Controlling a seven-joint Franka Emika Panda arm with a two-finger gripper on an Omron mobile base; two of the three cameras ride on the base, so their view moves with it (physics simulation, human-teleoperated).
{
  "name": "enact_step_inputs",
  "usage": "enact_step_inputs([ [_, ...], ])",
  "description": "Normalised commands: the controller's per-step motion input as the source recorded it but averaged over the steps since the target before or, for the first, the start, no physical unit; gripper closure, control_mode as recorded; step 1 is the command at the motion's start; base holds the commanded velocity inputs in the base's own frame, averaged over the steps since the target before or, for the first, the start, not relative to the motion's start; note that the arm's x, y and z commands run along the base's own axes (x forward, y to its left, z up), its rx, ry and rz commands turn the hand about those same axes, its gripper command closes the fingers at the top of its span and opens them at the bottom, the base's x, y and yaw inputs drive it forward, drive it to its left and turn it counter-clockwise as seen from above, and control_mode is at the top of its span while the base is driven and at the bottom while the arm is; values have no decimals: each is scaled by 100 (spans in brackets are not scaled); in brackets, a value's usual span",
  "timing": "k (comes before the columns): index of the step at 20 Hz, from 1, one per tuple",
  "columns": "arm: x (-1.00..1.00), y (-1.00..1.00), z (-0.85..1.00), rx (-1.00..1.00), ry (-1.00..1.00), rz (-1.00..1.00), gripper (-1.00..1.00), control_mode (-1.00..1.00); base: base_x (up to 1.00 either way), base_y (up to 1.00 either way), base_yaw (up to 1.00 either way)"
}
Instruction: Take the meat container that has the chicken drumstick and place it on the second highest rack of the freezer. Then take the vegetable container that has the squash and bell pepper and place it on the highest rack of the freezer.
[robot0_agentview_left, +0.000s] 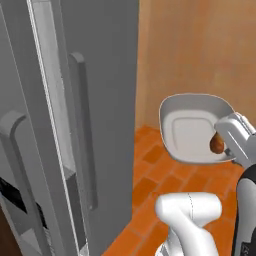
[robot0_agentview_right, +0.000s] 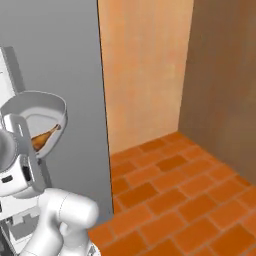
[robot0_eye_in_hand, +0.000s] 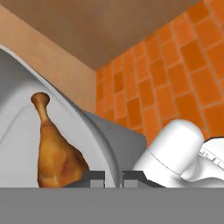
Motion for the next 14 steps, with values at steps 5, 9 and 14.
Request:
enact_step_inputs([
  [5, 0, 0, 0, 0, 0, 0, 100, 100, 16, 0, 69],
  [9, 0, 0, 0, 0, 0, 0, 100, 100, 26, -3, 69],
  [14, 0, 0, 0, 0, 0, 0, 100, 100, 32, -25, 66],
])
